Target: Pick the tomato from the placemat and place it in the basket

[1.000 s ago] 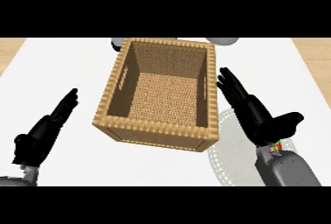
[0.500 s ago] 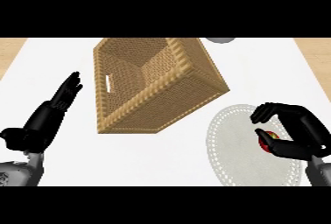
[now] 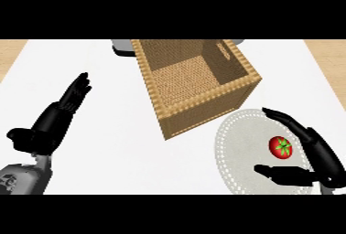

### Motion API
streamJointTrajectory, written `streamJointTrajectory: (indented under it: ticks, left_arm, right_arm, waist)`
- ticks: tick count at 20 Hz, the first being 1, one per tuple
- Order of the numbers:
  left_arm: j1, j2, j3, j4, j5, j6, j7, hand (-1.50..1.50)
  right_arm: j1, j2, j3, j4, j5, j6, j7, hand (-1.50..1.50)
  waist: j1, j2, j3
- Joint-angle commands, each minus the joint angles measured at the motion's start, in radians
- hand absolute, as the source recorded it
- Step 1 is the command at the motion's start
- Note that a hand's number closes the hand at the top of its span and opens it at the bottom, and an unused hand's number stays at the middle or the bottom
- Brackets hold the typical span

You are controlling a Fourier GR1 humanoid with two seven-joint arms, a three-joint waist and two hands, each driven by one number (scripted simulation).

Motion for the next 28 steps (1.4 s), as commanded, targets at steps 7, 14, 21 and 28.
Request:
streamJointTrajectory:
  ticks: [7, 14, 21, 28]
  left_arm:
    - [0.016, 0.007, 0.002, -0.025, -0.003, -0.016, 0.009, 0.0]
    - [-0.008, -0.005, 0.016, -0.001, -0.005, -0.024, 0.02, 0.0]
    - [0.012, -0.034, 0.035, -0.049, -0.021, -0.057, 0.028, 0.0]
    - [0.012, -0.075, 0.031, -0.056, -0.062, -0.07, 0.061, 0.0]
  right_arm:
    - [-0.019, -0.393, -0.14, -0.23, 0.26, 0.078, 0.456, -1.5]
    - [0.014, -0.57, -0.197, -0.365, -0.005, 0.462, 0.641, -1.5]
    - [0.097, -0.56, -0.435, -0.416, -0.162, 0.629, 0.682, -1.5]
    - [0.203, -0.396, -0.525, -0.431, 0.015, 0.669, 0.517, -1.5]
  waist:
    - [0.009, -0.002, -0.005]
    - [0.008, 0.002, -0.001]
    - [0.016, 0.002, 0.001]
    - [0.016, 0.003, 0.002]
